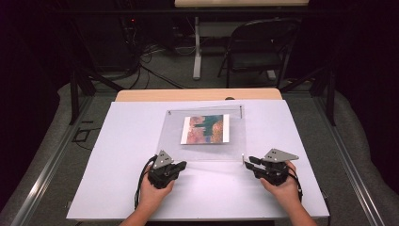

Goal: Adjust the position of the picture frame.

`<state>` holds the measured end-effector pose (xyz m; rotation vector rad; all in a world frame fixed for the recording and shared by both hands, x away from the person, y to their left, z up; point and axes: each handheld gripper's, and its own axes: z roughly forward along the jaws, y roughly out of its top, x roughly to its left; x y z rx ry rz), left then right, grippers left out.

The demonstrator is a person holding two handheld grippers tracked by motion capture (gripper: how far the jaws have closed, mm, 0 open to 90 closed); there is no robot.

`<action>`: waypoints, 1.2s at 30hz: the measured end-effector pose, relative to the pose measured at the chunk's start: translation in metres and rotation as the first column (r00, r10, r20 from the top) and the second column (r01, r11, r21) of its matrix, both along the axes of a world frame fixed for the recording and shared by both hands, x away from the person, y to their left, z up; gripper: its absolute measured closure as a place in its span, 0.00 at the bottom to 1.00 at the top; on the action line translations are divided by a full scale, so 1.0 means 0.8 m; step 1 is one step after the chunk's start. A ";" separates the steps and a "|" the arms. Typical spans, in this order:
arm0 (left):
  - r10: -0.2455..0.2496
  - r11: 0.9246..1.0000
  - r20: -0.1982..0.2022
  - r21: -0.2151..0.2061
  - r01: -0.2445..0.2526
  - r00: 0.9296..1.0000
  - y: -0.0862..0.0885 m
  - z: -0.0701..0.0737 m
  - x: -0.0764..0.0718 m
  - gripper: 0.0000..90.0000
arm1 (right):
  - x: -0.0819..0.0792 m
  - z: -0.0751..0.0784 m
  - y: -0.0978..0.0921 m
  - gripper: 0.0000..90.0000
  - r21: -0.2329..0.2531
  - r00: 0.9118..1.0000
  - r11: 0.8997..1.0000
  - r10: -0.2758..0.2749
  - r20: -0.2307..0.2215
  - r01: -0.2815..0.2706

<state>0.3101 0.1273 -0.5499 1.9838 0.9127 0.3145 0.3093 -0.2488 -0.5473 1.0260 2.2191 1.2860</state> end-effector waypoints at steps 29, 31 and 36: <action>0.023 1.000 -0.052 0.022 -0.022 0.998 -0.009 -0.012 0.017 1.00 | 0.028 -0.009 0.021 0.92 -0.048 0.999 0.998 0.040 -0.007 -0.041; 0.030 0.999 -0.059 0.022 -0.029 0.998 -0.010 -0.014 0.020 1.00 | 0.028 -0.009 0.022 0.92 -0.053 0.999 0.998 0.040 -0.004 -0.040; 0.027 0.999 -0.067 0.042 -0.024 0.997 -0.013 -0.014 0.019 1.00 | 0.026 -0.008 0.023 0.93 -0.062 0.999 0.997 0.038 -0.003 -0.038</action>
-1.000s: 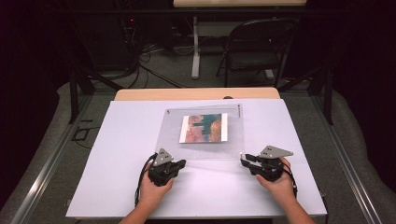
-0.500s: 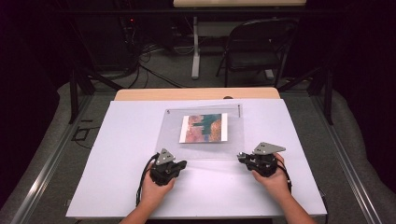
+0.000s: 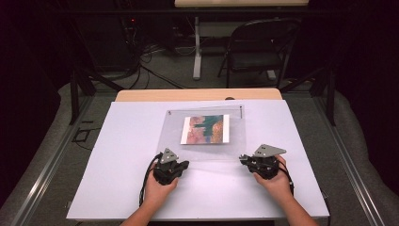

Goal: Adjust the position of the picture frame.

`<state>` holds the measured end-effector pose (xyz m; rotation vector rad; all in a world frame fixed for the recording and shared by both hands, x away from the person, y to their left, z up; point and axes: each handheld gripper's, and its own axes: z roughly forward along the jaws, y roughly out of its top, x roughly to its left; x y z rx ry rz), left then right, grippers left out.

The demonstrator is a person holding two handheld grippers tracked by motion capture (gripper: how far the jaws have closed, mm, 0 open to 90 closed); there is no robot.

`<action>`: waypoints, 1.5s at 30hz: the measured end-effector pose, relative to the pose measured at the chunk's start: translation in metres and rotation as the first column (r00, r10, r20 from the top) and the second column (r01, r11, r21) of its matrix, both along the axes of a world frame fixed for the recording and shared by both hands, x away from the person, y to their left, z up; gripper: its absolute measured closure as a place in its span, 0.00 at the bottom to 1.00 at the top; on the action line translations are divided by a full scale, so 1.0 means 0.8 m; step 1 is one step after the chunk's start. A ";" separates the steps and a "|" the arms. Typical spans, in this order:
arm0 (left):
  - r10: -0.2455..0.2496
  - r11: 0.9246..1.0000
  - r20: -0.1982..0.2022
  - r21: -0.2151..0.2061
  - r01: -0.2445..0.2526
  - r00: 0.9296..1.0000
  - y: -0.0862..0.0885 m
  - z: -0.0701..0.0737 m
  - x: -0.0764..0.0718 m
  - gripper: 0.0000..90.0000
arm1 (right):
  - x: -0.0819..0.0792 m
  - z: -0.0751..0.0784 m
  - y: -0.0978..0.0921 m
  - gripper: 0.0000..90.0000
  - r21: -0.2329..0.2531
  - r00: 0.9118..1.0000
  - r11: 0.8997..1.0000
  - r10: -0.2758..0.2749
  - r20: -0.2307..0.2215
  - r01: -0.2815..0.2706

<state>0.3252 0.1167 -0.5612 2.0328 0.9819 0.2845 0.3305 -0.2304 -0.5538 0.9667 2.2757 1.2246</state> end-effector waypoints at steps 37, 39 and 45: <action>0.100 0.995 -0.104 0.003 -0.101 0.989 0.023 -0.001 0.032 1.00 | -0.040 0.005 0.062 0.95 -0.069 0.988 0.985 0.157 -0.001 -0.156; 0.110 0.994 -0.107 0.009 -0.110 0.988 0.026 0.000 0.038 1.00 | -0.041 0.005 0.069 0.95 -0.061 0.988 0.986 0.157 -0.004 -0.157; 0.147 0.989 -0.100 0.022 -0.146 0.984 0.036 0.000 0.058 1.00 | -0.044 0.004 0.096 0.95 -0.055 0.987 0.985 0.161 -0.008 -0.161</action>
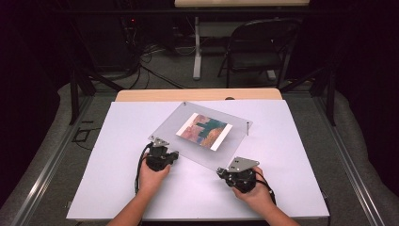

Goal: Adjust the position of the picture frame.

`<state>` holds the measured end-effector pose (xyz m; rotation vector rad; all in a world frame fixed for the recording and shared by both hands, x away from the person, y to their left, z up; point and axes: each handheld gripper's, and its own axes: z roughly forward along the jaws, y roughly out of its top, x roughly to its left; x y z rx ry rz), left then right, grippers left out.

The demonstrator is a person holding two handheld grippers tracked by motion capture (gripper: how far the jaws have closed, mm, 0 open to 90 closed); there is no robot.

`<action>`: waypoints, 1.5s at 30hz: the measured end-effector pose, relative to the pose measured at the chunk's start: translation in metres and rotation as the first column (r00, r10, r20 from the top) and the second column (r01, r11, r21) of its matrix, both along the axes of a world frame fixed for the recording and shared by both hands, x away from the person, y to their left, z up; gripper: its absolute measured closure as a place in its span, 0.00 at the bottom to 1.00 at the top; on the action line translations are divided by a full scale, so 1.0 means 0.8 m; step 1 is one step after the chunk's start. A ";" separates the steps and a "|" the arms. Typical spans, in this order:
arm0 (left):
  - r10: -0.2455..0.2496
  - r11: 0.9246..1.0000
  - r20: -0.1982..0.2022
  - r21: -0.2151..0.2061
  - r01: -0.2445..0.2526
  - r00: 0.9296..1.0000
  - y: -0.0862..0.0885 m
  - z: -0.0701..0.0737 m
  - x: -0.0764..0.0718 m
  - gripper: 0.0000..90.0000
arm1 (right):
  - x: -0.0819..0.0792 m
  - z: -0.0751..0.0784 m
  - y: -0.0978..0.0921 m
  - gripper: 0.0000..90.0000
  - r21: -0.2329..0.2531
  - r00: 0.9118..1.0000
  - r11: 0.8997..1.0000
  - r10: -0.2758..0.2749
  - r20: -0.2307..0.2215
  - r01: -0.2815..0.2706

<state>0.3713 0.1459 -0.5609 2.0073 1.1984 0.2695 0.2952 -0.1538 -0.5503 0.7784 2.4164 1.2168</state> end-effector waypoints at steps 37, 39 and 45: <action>-0.122 0.991 0.054 -0.047 0.125 0.991 -0.022 0.024 -0.090 0.62 | 0.005 0.019 -0.064 0.75 0.083 0.989 0.986 -0.146 -0.017 0.147; -0.137 0.989 0.056 -0.054 0.140 0.989 -0.027 0.024 -0.093 0.62 | 0.007 0.019 -0.066 0.75 0.085 0.988 0.984 -0.155 -0.015 0.155; -0.212 0.976 0.051 -0.047 0.214 0.976 -0.054 0.019 -0.106 0.66 | 0.020 0.018 -0.086 0.74 0.093 0.975 0.971 -0.220 -0.012 0.220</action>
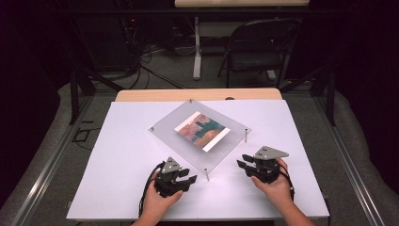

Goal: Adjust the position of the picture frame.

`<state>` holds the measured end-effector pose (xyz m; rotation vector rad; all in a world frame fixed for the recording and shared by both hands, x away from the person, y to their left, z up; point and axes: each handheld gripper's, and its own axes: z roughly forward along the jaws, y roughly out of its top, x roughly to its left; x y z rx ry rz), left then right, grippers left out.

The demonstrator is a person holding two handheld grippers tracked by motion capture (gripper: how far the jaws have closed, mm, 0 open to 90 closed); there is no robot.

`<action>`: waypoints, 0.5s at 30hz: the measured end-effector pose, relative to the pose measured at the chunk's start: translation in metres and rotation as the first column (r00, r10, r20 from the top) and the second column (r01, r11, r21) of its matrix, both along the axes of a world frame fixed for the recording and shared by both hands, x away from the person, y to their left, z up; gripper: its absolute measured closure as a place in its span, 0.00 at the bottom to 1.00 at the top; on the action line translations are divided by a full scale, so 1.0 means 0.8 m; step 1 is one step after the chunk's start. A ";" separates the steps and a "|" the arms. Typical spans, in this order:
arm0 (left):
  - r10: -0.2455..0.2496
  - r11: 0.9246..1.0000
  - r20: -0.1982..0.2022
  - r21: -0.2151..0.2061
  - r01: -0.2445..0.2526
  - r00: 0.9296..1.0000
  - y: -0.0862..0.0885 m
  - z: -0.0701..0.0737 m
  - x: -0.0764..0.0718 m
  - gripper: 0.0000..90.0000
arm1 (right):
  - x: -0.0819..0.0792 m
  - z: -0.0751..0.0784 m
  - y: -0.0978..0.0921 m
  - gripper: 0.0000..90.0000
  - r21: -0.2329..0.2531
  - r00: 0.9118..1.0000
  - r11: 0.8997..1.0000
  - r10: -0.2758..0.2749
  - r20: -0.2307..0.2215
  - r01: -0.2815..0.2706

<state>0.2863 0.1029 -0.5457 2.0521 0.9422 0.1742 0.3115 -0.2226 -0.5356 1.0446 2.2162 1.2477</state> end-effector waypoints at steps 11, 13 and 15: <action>-0.057 0.998 -0.012 -0.034 0.057 0.998 -0.040 -0.012 0.003 0.70 | 0.049 -0.010 -0.029 0.74 -0.029 0.996 0.995 -0.094 -0.005 0.094; -0.058 0.998 -0.011 -0.035 0.057 0.998 -0.044 -0.015 0.004 0.72 | 0.056 -0.011 -0.031 0.74 -0.029 0.994 0.994 -0.108 -0.008 0.107; -0.055 0.998 -0.010 -0.042 0.054 0.998 -0.049 -0.017 0.006 0.73 | 0.063 -0.014 -0.033 0.74 -0.031 0.993 0.993 -0.116 -0.002 0.116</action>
